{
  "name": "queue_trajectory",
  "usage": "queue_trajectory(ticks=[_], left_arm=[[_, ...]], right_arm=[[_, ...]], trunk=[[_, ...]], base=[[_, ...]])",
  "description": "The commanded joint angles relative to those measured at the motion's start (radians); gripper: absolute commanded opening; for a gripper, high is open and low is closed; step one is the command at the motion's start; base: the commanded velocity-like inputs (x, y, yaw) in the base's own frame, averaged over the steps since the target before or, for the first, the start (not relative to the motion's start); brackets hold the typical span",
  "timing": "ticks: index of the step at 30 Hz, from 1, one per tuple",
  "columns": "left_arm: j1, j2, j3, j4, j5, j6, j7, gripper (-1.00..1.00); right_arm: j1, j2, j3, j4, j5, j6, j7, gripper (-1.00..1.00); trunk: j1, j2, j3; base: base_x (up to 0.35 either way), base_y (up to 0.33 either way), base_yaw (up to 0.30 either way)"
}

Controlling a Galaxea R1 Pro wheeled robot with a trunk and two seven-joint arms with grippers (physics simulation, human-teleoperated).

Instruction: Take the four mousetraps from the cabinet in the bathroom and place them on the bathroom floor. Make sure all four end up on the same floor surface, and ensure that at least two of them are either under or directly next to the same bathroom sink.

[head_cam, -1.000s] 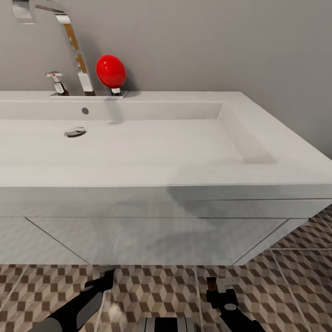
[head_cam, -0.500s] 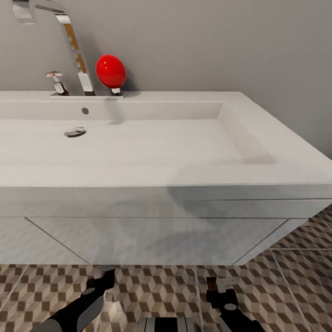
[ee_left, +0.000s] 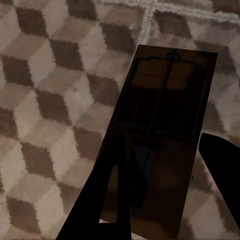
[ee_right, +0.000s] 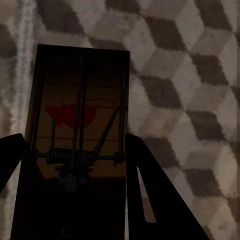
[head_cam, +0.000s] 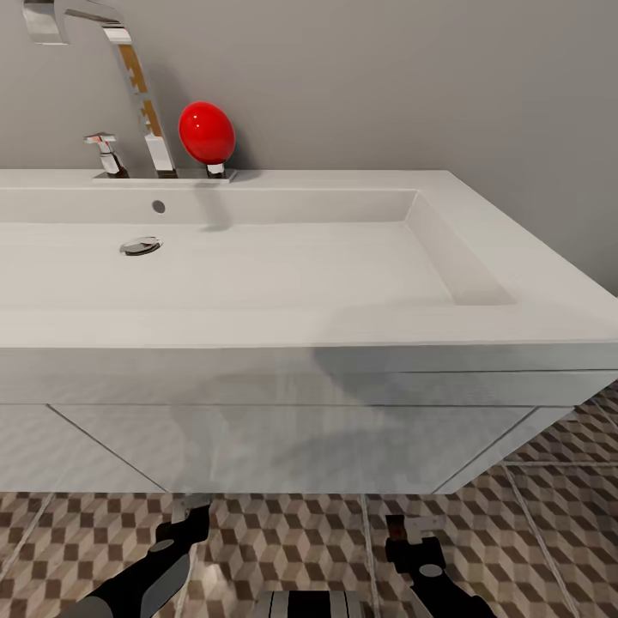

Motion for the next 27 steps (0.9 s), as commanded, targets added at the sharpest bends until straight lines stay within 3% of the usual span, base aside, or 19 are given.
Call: queue_trajectory(ticks=[1, 15, 27], left_arm=[[-0.001, 0.000, -0.009, 0.003, 0.010, -0.005, 0.007, -1.00], [0.000, -0.008, -0.010, 0.047, 0.013, -0.009, 0.005, -1.00], [0.000, -0.008, -0.010, 0.046, 0.013, -0.009, 0.007, -1.00]], right_arm=[[-0.001, 0.000, 0.006, 0.001, -0.002, -0.003, -0.005, -1.00], [-0.001, -0.001, 0.007, -0.002, -0.002, -0.082, -0.005, -1.00], [-0.001, -0.001, 0.008, -0.001, -0.002, -0.084, -0.005, -1.00]], trunk=[[0.000, 0.000, -0.001], [0.000, 0.000, -0.001], [0.005, -0.003, -0.047]], base=[[0.000, 0.000, 0.000], [0.000, 0.000, 0.000], [0.000, 0.000, 0.000]])
